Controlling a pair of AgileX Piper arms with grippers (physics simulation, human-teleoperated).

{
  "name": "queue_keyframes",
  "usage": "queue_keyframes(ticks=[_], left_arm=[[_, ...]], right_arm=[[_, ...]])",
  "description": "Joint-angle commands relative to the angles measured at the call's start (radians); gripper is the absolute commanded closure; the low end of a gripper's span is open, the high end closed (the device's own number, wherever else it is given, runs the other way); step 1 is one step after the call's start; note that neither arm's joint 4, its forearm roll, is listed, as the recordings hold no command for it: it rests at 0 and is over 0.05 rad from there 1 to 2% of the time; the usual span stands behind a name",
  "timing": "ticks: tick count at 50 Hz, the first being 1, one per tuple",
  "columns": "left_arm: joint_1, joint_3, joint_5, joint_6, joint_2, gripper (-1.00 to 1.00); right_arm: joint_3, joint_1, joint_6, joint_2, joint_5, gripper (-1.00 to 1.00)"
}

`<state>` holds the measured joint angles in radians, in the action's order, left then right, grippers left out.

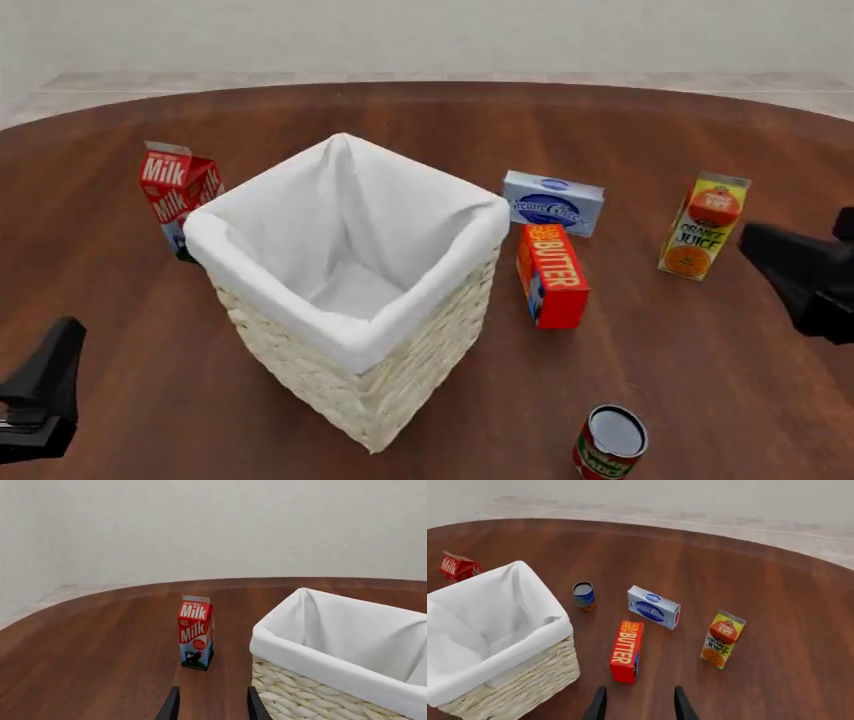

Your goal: Pick up the tomato sauce, and put it in the basket.

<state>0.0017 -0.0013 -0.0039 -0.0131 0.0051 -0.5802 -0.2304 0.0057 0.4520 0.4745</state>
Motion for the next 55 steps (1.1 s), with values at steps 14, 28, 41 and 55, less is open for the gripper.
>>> queue_keyframes(ticks=[14,28,41,55], left_arm=[[0.000,0.000,0.000,-0.002,-0.001,-1.00],[0.000,0.000,0.001,-0.002,-0.002,-1.00],[0.000,-0.001,0.003,-0.001,-0.002,-1.00],[0.000,-0.003,0.005,-0.001,-0.003,-1.00]], right_arm=[[-0.358,-0.128,-0.018,0.257,0.419,-1.00],[-0.370,-0.140,-0.023,0.352,0.530,-1.00],[-0.333,-0.123,-0.028,0.404,0.507,-1.00],[-0.258,-0.165,0.026,0.420,0.459,-1.00]])
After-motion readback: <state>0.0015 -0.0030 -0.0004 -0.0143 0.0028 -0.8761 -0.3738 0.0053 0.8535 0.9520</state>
